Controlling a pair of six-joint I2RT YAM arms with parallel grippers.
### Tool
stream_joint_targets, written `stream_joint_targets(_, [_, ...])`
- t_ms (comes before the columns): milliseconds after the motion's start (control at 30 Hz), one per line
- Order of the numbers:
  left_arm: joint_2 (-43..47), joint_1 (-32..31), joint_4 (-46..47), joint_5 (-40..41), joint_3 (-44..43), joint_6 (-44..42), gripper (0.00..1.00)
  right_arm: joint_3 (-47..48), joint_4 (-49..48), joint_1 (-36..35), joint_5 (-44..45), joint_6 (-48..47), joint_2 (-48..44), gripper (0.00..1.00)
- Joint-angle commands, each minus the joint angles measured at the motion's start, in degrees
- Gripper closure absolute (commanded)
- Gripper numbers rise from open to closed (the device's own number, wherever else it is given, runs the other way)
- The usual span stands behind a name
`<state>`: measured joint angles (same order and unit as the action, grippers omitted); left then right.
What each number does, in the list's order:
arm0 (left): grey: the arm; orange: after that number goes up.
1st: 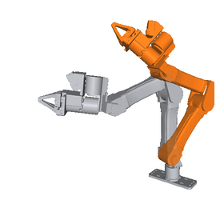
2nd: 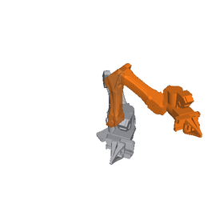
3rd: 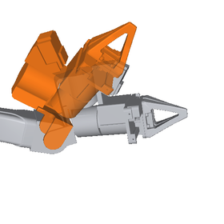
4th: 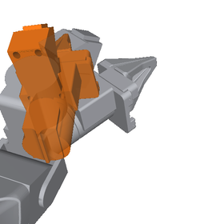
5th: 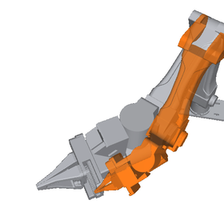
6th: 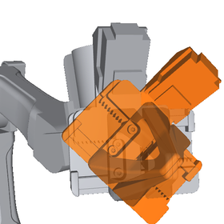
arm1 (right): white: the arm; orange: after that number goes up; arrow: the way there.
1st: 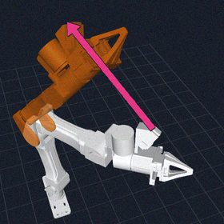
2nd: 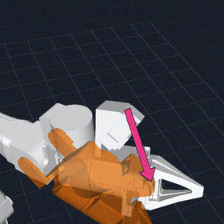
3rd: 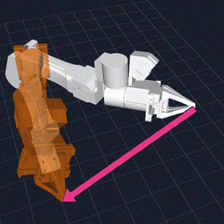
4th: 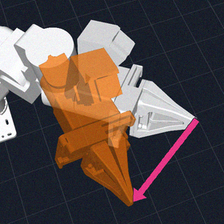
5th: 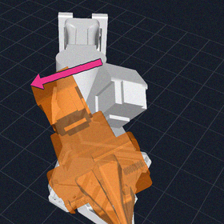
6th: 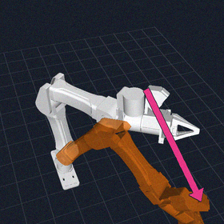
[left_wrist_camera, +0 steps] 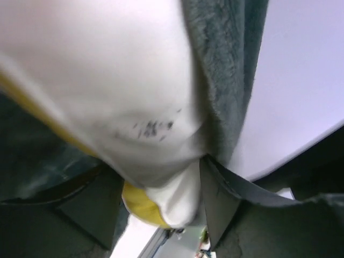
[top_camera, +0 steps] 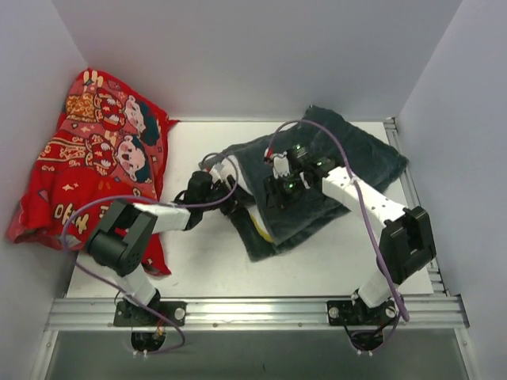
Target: Put the pillow into the pillowcase
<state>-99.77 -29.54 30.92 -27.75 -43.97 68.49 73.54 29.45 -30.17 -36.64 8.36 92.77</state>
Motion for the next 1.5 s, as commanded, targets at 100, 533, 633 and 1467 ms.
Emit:
stream_joint_targets(100, [18.8, 9.5, -20.7, -4.7, 4.5, -16.8, 0.31, 8.0, 6.8, -8.4, 23.1, -4.6, 2.9, 0.24])
stream_joint_targets(533, [21.9, 15.7, -34.3, 0.1, 8.6, -25.7, 0.26, 21.2, 10.4, -15.9, 43.5, -1.9, 24.5, 0.01])
stream_joint_targets(633, [16.6, 15.2, -28.1, 0.1, 7.4, -25.9, 0.27, 21.7, 10.6, -13.6, 41.0, -1.9, 26.0, 0.39])
stream_joint_targets(1467, [21.4, 22.8, -66.7, -3.3, -14.3, -44.9, 1.0, 6.8, 3.6, -4.2, 38.7, -6.8, 12.1, 1.0])
